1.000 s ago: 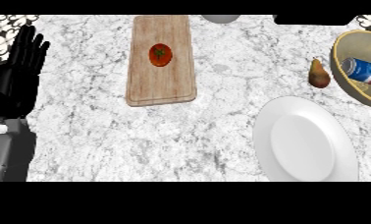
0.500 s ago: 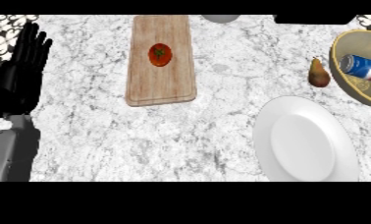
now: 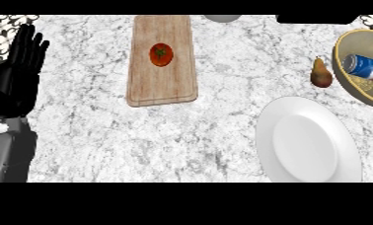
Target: Pick the can from the plate and place it in the bowl
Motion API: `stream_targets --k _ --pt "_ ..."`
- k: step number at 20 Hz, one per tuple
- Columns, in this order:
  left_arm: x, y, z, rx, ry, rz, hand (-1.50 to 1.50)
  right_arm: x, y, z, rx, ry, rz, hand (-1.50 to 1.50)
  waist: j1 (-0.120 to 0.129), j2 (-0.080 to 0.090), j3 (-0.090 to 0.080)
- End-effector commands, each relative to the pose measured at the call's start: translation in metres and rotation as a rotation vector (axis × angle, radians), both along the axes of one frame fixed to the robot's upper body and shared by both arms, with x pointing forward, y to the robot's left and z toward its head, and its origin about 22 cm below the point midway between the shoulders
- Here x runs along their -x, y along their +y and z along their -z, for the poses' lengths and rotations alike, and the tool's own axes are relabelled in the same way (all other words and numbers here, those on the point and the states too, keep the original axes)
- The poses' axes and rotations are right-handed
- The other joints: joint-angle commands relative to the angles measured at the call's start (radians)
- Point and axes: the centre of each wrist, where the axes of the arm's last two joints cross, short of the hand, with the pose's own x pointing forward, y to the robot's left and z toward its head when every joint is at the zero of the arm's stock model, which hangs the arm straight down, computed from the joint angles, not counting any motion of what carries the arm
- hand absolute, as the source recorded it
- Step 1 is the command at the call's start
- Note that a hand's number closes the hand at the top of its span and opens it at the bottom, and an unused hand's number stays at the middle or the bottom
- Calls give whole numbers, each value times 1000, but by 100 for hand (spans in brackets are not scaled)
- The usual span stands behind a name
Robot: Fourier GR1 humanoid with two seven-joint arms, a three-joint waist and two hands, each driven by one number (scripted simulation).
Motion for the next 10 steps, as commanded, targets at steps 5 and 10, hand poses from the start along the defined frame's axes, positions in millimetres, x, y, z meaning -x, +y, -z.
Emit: stream_targets --k 5,10 --pt "-4 3 -5 16 -4 8 0 62 -40 -16 -83 -90 37 -150 -5 4 4" --pt "8 5 5 9 6 1 0 100 -55 -8 -92 -107 24 -150 -8 1 7"
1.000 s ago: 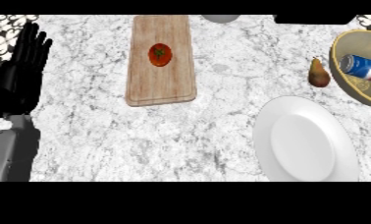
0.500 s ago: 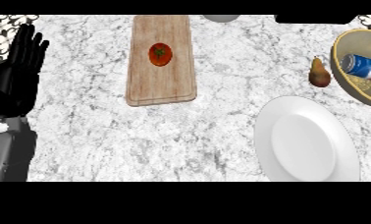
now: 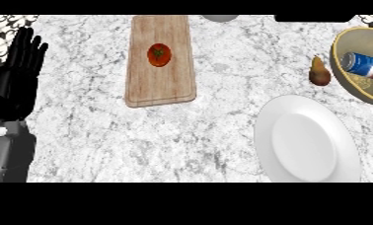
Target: Pick the can from the plate and place it in the bowl
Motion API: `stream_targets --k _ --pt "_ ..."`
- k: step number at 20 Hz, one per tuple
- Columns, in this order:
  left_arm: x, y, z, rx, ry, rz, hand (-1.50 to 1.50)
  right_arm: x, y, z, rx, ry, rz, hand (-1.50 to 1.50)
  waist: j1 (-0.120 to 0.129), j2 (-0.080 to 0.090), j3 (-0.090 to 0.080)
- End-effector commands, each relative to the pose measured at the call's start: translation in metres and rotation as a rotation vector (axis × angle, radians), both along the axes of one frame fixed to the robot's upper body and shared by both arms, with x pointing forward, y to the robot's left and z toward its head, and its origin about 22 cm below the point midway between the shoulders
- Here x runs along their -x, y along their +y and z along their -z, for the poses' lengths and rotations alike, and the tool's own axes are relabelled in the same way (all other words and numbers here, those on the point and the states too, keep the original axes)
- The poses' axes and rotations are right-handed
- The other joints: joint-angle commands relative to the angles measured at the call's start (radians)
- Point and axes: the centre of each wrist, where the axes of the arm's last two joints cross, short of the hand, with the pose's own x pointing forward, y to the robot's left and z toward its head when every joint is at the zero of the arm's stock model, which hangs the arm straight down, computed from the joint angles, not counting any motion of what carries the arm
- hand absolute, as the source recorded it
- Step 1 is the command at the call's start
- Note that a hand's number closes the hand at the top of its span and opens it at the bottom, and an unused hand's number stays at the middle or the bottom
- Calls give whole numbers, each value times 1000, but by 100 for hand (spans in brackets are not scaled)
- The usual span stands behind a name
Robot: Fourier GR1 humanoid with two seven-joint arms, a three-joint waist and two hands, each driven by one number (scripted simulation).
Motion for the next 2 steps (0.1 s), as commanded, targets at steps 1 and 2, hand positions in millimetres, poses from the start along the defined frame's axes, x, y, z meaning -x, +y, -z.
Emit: stream_targets --k 1,2 --pt "-4 1 -1 15 -7 -33 0 34 -10 13 -21 -9 -23 -150 -21 0 2" --pt "-1 4 -7 13 -15 -16 0 39 -13 7 -14 -14 -39 -150 -14 -3 3"
